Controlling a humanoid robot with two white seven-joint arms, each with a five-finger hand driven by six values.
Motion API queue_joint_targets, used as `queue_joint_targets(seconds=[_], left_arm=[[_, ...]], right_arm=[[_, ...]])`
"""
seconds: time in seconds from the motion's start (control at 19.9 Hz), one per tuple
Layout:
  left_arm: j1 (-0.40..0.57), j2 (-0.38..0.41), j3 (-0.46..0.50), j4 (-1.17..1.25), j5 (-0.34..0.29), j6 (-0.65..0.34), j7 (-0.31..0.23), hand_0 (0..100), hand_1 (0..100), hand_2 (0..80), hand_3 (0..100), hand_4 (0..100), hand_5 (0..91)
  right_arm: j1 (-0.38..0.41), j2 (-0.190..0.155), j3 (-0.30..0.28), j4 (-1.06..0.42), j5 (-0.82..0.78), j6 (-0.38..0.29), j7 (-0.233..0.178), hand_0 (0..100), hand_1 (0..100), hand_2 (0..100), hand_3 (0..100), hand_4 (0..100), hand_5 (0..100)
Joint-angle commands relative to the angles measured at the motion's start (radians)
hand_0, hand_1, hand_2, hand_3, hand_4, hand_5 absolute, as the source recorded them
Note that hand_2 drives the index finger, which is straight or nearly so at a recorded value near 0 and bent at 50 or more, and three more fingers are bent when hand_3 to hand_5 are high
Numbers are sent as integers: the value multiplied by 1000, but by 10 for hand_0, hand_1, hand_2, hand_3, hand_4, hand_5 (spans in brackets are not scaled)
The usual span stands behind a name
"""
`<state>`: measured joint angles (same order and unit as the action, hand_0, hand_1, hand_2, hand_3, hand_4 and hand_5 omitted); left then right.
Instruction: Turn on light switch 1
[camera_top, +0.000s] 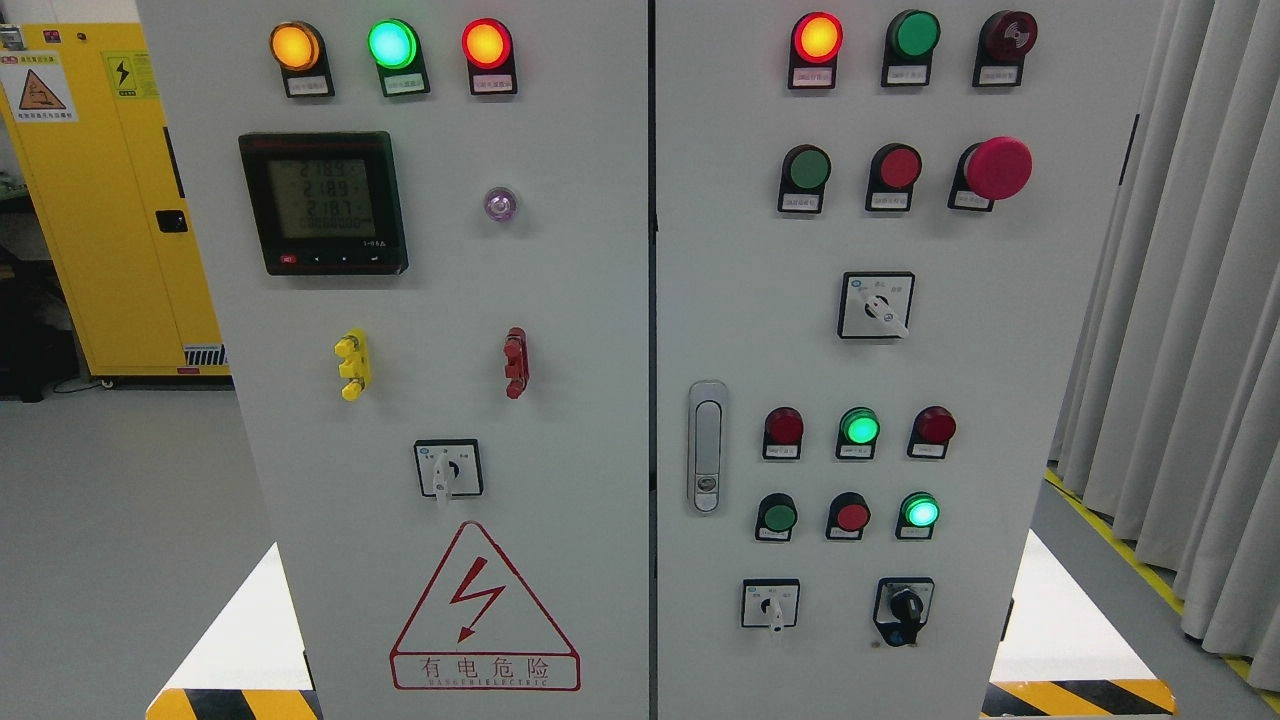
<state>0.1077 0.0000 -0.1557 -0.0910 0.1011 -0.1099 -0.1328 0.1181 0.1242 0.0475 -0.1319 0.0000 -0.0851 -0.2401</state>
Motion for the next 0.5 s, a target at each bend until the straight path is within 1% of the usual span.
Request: queue_joint_targets(seconds=[0.0, 0.2, 0.35, 0.45], left_arm=[[4, -18, 1, 0, 2, -1, -1, 348, 249, 0, 0, 0, 0], [4, -18, 2, -3, 3, -1, 2, 348, 249, 0, 0, 0, 0], [6, -20, 42, -26, 2, -2, 9, 347, 253, 0, 0, 0, 0], [18, -9, 48, -94, 5, -5, 6, 345, 257, 0, 0, 0, 0]], right_arm=[[0, 0, 0, 0, -29, 1, -1, 0, 500, 40, 0, 0, 0], [0, 0, 0, 0, -29, 1, 1, 0, 500, 40, 0, 0, 0], [0, 0, 0, 0, -29, 1, 1, 0, 500, 40, 0, 0, 0], [0, 0, 0, 0, -29, 1, -1, 0, 500, 40, 0, 0, 0]])
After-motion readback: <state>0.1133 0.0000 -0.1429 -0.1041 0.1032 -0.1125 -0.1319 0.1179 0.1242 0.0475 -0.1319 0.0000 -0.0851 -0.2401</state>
